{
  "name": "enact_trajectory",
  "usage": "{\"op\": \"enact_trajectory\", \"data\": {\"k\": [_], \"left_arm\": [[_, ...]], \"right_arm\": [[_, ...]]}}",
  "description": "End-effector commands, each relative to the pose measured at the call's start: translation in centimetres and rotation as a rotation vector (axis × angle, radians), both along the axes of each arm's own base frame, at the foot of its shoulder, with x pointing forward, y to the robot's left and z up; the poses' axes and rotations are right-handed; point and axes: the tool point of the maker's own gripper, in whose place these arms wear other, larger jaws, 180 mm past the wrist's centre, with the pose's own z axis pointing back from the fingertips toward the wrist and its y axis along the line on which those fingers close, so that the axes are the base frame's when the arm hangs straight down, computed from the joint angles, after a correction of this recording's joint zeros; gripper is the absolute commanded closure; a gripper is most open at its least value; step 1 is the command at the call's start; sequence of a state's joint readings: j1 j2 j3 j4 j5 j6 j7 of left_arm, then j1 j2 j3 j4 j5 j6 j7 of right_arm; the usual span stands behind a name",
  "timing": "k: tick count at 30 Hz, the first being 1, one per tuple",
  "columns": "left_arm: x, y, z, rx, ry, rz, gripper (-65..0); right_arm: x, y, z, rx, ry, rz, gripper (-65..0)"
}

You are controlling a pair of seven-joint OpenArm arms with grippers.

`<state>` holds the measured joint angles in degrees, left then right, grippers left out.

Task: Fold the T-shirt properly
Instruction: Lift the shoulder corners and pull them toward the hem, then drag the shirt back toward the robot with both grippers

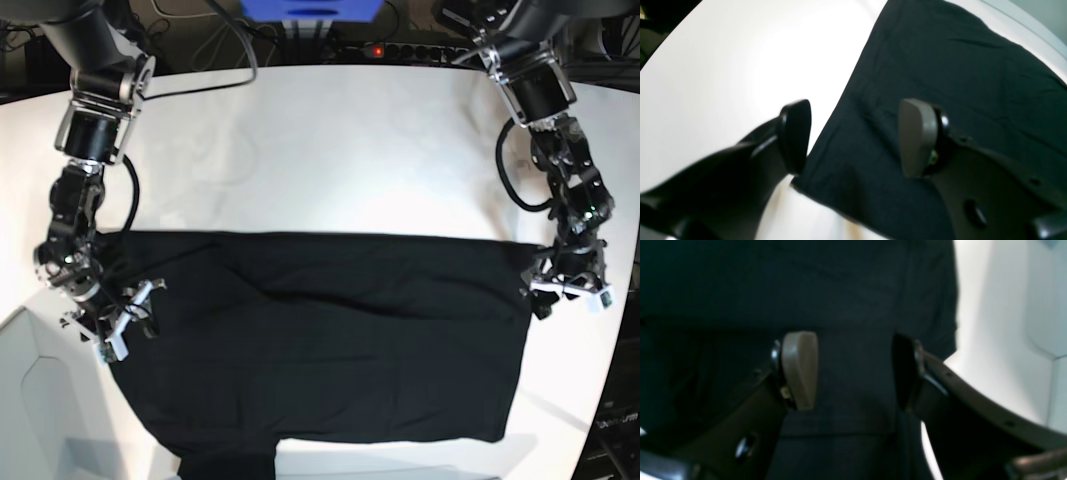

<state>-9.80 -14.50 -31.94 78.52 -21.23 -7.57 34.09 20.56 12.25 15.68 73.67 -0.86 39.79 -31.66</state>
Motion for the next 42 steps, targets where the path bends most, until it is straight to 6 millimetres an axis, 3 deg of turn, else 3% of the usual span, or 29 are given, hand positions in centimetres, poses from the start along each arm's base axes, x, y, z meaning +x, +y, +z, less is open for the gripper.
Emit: {"op": "enact_trajectory", "data": {"k": [1,4,11,16,19,25,27,34,42], "left_arm": [[-0.3,1.3,1.3,0.026,-0.036,0.021,-39.5],[-1.5,1.9,-0.4,0.010,0.001,0.045,-39.5],[-2.8,2.3,-5.3,-0.066,0.113,0.069,-39.7],[-2.0,2.5,-6.2,-0.074,0.088,0.093,-39.5],[-2.1,2.2,-7.6,-0.087,0.115,0.091,-39.5],[-1.7,-0.1,-9.7,-0.079,0.187,0.009,-38.9],[-1.6,-0.5,-9.9,-0.080,0.191,-0.001,-34.0],[-1.7,-0.6,-10.1,-0.076,0.198,-0.003,-0.7],[-2.1,-0.7,-10.4,-0.077,0.208,-0.002,0.0]], "right_arm": [[0.7,-0.3,2.2,-0.002,-0.069,0.006,-36.3],[-0.2,0.0,2.6,-0.020,-0.088,0.013,-36.3],[-3.3,0.2,0.6,-0.043,-0.050,0.024,-36.3],[-4.8,0.0,-0.9,-0.048,-0.014,0.025,-36.4],[-5.4,-2.0,-1.1,-0.041,-0.010,-0.035,-36.5],[-6.4,-7.0,-0.9,-0.036,-0.007,-0.167,-36.5],[-6.8,-7.8,-1.5,-0.041,0.016,-0.179,-36.5],[-8.2,-10.2,-4.3,0.003,0.088,-0.250,-36.5],[-9.8,-11.3,-7.4,0.023,0.187,-0.272,-36.5]]}}
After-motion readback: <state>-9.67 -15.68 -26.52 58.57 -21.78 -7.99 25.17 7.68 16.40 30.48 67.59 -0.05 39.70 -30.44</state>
